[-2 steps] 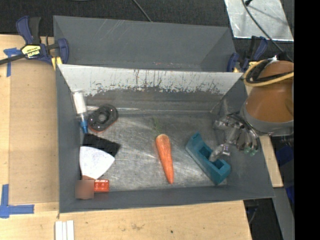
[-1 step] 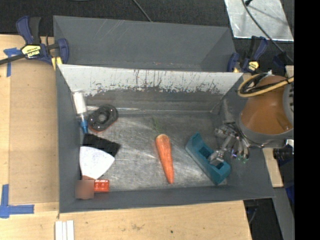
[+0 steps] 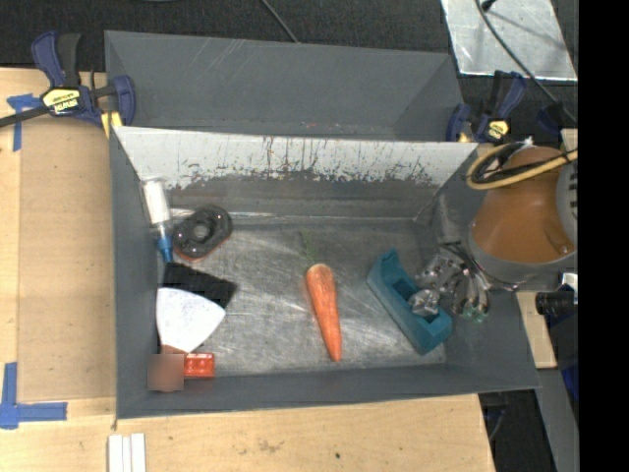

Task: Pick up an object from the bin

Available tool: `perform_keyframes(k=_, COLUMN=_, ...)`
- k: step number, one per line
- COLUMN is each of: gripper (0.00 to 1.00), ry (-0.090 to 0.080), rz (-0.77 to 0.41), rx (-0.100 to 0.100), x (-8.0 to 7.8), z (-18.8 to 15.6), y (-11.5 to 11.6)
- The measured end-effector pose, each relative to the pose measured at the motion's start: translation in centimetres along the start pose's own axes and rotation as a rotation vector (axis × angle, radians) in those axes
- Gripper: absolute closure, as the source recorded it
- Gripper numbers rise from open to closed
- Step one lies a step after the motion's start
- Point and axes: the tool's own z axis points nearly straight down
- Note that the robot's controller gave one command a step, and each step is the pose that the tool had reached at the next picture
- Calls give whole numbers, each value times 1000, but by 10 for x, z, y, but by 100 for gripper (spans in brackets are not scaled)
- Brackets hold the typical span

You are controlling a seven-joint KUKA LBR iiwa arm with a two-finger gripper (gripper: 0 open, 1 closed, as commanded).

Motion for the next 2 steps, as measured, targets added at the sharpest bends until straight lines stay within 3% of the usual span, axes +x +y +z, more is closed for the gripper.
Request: perform_keyframes(k=2, gripper=100, ry=1, rz=0, rx=0, x=1, z=-3, y=0)
